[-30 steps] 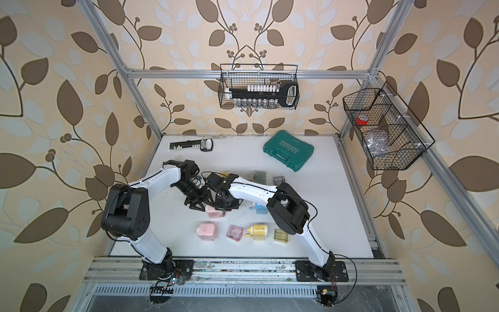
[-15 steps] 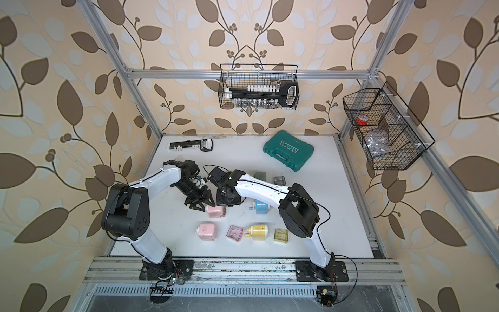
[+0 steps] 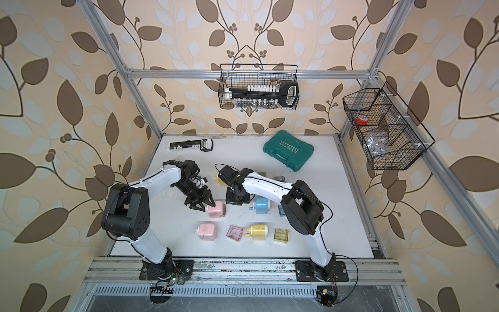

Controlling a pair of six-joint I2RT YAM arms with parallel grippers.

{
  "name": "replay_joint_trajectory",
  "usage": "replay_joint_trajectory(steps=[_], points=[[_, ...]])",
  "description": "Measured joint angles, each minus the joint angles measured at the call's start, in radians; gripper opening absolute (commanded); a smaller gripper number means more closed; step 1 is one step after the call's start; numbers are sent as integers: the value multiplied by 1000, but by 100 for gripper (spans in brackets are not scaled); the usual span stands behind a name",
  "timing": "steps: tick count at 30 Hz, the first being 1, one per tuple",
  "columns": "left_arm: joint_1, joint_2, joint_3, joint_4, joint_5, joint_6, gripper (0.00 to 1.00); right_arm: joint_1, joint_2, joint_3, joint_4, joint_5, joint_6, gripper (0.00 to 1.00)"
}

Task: Put the tray back into the pencil sharpener
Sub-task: Close the container of the pencil sharpener.

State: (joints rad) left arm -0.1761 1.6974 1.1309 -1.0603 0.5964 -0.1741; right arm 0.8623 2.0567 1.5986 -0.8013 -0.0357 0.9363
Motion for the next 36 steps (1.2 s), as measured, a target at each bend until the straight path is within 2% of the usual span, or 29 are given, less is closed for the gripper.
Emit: replay_joint_trajectory(steps=[11, 36], points=[[0, 0, 0, 0, 1, 0, 53, 2, 78, 0, 47, -58, 0, 0], [0, 2, 0, 0, 5, 0, 53, 20, 80, -4, 160, -178, -2, 0]])
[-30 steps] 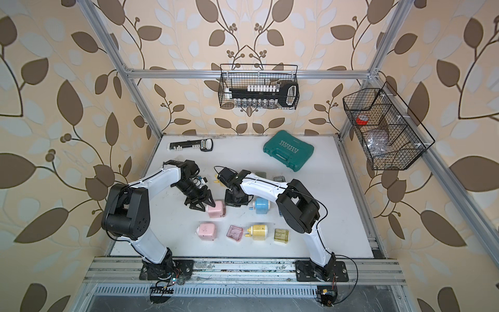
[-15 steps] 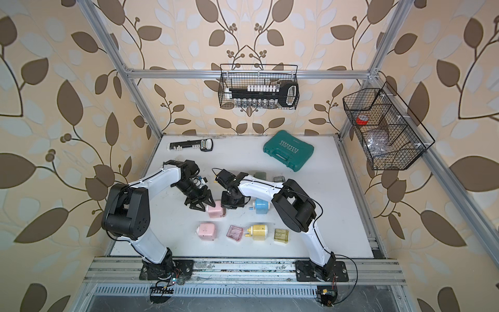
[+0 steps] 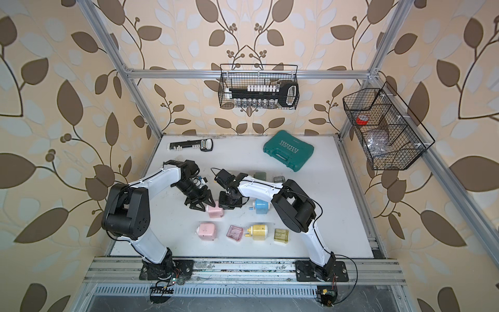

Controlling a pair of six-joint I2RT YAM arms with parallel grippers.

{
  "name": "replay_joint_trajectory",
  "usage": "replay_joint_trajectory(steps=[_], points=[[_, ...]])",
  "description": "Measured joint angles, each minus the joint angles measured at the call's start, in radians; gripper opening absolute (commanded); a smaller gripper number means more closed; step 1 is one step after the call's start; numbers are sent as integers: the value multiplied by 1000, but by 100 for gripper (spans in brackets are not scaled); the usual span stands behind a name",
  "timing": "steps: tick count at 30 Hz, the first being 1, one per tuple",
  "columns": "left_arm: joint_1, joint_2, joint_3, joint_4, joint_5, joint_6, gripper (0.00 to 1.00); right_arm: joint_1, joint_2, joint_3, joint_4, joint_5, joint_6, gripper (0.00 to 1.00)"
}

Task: Put the tray back into the pencil sharpener
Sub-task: Close the container of the pencil sharpener.

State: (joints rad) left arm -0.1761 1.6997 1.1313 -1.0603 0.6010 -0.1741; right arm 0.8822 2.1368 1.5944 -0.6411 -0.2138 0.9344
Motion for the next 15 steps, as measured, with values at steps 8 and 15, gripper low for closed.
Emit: replay_joint_trajectory(steps=[8, 15], points=[[0, 6, 4, -5, 2, 0, 53, 0, 0, -3, 2, -7, 3, 0], [0, 23, 20, -21, 6, 0, 53, 0, -2, -3, -5, -8, -1, 0]])
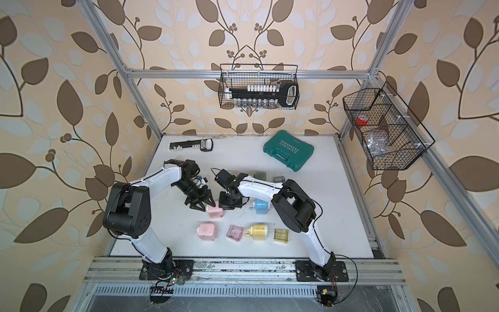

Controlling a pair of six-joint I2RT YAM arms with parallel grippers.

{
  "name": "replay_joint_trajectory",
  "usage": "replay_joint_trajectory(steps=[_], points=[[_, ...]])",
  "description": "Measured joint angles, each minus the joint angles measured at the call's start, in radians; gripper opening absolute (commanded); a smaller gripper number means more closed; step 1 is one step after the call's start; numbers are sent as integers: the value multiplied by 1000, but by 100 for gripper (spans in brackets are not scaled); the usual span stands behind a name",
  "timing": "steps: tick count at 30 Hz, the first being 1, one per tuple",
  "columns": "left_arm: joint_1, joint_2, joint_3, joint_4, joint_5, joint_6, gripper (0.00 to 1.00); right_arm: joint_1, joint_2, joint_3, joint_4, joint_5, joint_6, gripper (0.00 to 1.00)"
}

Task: Put the tray back into the pencil sharpener
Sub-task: Close the container of the pencil sharpener.

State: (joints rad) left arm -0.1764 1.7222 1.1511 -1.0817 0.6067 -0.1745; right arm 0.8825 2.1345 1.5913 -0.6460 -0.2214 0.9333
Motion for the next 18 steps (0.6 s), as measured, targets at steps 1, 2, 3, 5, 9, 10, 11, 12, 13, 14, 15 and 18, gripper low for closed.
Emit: replay_joint_trajectory(steps=[1, 2, 3, 5, 9, 10, 11, 12, 13, 14, 15, 18], points=[[0, 2, 2, -3, 1, 0, 53, 0, -1, 0, -1, 0, -1, 0], [0, 5, 5, -6, 2, 0, 53, 0, -2, 0, -2, 0, -3, 0], [-1, 8, 8, -8, 3, 0, 53, 0, -3, 0, -5, 0, -4, 0], [-1, 14, 12, -14, 5, -1, 53, 1, -7, 5, -13, 1, -8, 0], [-3, 18, 14, -16, 9, -7, 53, 1, -13, 28, -48, 9, -18, 0], [-4, 18, 14, -16, 11, -8, 53, 1, -14, 33, -56, 13, -20, 0], [-6, 19, 14, -15, 12, -9, 53, 1, -14, 38, -65, 16, -22, 0], [-7, 19, 15, -14, 12, -10, 54, 1, -14, 43, -73, 23, -26, 0], [-8, 19, 15, -13, 13, -10, 54, 1, -14, 47, -79, 26, -27, 0], [-8, 20, 15, -13, 14, -10, 54, 1, -14, 53, -86, 31, -31, 0], [-8, 20, 15, -11, 16, -10, 55, 2, -14, 58, -93, 36, -35, 0], [-15, 20, 16, -5, 16, -10, 56, 6, -21, 64, -111, 55, -42, 3]])
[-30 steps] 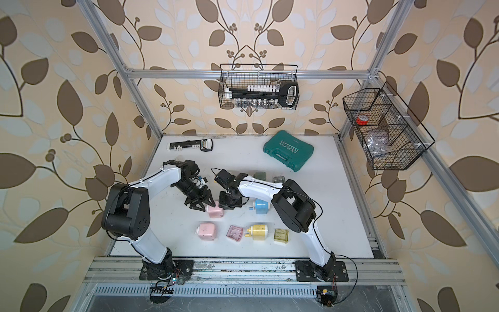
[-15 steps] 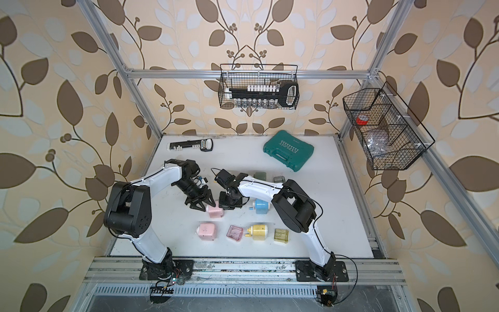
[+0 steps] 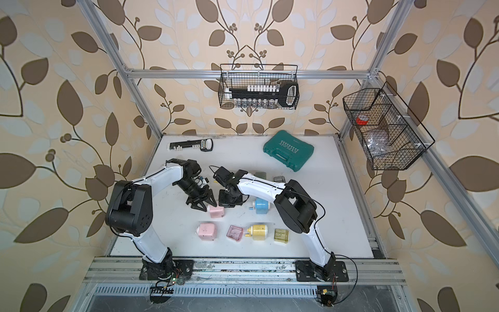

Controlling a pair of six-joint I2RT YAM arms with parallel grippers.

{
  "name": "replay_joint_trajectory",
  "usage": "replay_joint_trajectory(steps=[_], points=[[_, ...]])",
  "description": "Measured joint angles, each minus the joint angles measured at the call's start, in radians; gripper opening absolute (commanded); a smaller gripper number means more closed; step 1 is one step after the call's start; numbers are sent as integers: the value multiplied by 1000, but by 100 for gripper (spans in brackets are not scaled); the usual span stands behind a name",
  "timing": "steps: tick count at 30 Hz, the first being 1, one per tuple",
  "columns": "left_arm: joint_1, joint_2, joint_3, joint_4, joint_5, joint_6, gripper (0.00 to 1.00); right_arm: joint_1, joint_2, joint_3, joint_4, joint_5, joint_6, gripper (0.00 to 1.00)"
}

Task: Put the tray back into the pencil sharpener
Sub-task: Close the container of the pencil sharpener.

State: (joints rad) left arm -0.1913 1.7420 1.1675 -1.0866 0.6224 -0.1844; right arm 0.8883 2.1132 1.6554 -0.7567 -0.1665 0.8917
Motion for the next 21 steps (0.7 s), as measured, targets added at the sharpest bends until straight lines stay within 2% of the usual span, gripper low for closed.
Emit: replay_joint_trajectory(steps=[8, 21], points=[[-15, 0, 7, 23, -3, -4, 57, 2, -47, 1, -35, 36, -30, 8], [-19, -6, 9, 78, -25, -11, 61, 2, -61, 2, -64, 64, -48, 10]])
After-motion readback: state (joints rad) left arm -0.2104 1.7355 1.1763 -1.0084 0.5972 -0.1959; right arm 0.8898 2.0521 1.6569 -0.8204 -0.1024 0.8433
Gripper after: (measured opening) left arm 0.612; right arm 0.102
